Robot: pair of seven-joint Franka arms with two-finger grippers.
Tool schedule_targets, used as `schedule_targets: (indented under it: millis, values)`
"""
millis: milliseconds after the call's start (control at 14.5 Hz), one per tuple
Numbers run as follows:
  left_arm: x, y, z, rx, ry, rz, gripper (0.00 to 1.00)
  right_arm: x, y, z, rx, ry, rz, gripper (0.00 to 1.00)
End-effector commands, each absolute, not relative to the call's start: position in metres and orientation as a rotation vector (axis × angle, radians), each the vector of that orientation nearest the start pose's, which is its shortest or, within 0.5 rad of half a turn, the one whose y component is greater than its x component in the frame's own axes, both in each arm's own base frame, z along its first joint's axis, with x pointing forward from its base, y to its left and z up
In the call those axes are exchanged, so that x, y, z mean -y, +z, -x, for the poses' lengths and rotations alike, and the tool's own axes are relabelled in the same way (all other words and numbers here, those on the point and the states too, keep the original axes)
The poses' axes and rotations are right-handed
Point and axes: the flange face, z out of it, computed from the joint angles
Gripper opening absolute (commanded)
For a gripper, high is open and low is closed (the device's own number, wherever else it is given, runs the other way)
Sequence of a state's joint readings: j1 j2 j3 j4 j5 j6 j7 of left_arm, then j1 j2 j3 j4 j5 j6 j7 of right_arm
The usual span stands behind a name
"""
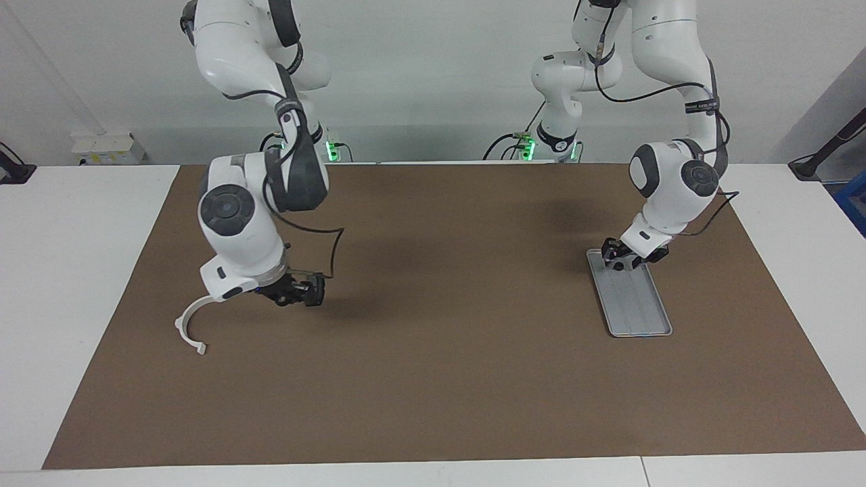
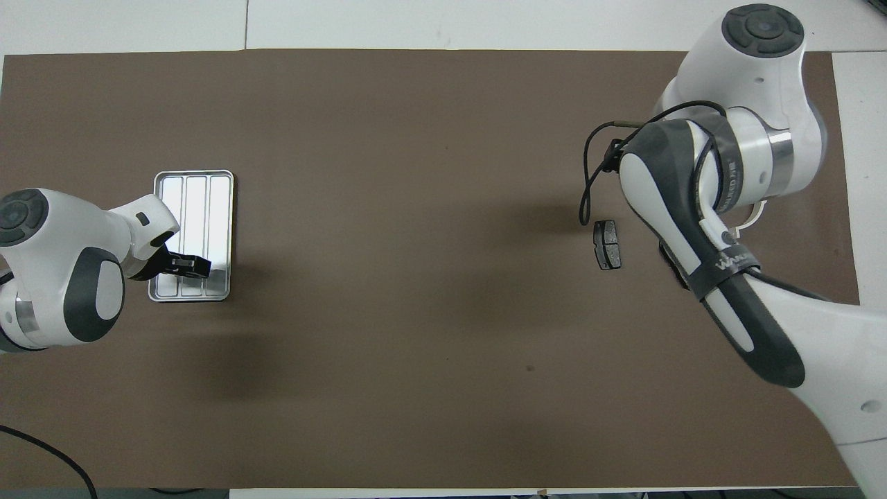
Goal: Pick bearing gear from pile to tray
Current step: 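Carry the bearing over the metal tray and release it with the left gripper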
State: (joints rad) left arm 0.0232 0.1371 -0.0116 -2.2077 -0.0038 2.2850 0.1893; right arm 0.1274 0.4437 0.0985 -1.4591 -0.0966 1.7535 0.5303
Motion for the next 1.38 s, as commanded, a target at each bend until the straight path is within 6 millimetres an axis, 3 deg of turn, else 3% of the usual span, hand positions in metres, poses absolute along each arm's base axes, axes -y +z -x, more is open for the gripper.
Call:
schedule_targets:
  millis: [0,275,413,551,826,1033,1309]
  values:
    - [-0.001,0.344,-0.552,-0.218,0.057,3.146,1.0,-0.197,0.423,-0.637,-0.658,0.202,3.162,0.2]
    - [0.023,0.373,-0.571,-0.082,-0.002,3.178,1.0,-0.28,0.428,-0.608,-0.918,0.186,3.052,0.2]
    - [0.04,0.376,-0.572,-0.046,-0.019,3.183,1.0,-0.32,0.434,-0.592,-0.97,0.138,3.011,0.2]
    - [0.044,0.376,-0.572,-0.036,-0.016,3.184,1.0,-0.352,0.428,-0.58,-1.023,0.111,2.98,0.2]
    - [0.049,0.372,-0.568,-0.019,-0.001,3.183,1.0,-0.4,0.401,-0.562,-1.059,0.068,2.943,0.2]
    - [0.049,0.372,-0.568,-0.009,-0.001,3.183,1.0,-0.428,0.361,-0.557,-1.078,0.042,2.926,0.2]
    - [0.049,0.372,-0.568,0.03,-0.007,3.183,1.0,-0.436,0.322,-0.562,-1.072,0.001,2.921,0.2]
